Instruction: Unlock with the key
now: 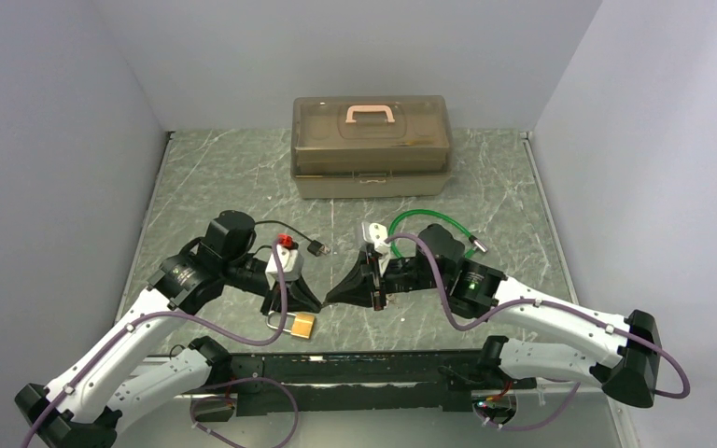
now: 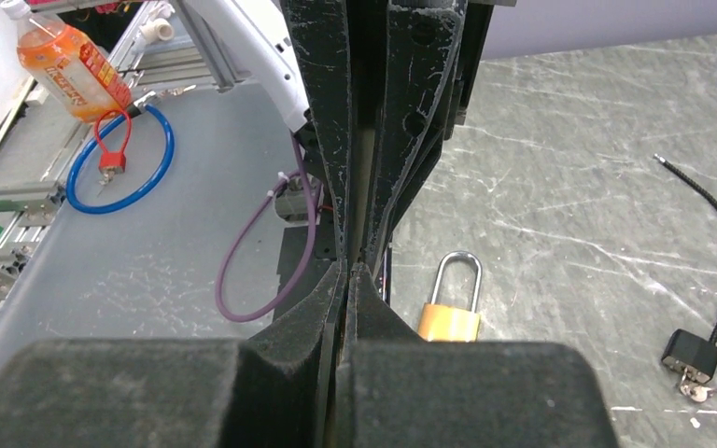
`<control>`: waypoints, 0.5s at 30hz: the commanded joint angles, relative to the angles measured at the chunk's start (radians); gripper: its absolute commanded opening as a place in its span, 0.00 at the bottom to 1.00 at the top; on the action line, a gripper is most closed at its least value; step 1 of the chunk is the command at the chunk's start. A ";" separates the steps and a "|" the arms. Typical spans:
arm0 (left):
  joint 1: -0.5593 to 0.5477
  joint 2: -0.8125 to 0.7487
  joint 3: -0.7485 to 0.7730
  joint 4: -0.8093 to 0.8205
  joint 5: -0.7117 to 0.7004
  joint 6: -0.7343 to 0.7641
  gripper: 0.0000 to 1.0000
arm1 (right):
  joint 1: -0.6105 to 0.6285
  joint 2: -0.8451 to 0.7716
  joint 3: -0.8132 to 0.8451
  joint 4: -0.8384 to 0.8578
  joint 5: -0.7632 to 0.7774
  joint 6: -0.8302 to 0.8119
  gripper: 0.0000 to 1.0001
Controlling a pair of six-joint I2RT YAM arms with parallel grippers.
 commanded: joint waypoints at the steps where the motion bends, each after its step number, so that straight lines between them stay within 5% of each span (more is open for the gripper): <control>1: 0.001 0.003 0.024 0.081 0.034 -0.064 0.13 | 0.009 -0.023 -0.012 0.137 0.029 0.028 0.00; 4: 0.003 0.000 0.021 0.097 0.008 -0.082 0.15 | 0.015 -0.025 -0.031 0.201 0.041 0.057 0.00; 7: 0.004 -0.002 0.017 0.088 -0.011 -0.088 0.55 | 0.019 -0.028 -0.052 0.254 0.051 0.081 0.00; 9: 0.007 -0.004 0.015 0.079 -0.025 -0.085 0.64 | 0.019 -0.031 -0.055 0.265 0.054 0.087 0.00; 11: 0.008 -0.007 0.013 0.069 -0.023 -0.076 0.61 | 0.021 -0.036 -0.059 0.259 0.057 0.086 0.00; 15: 0.016 -0.015 0.019 0.052 -0.004 -0.050 0.25 | 0.020 -0.038 -0.055 0.229 0.057 0.075 0.00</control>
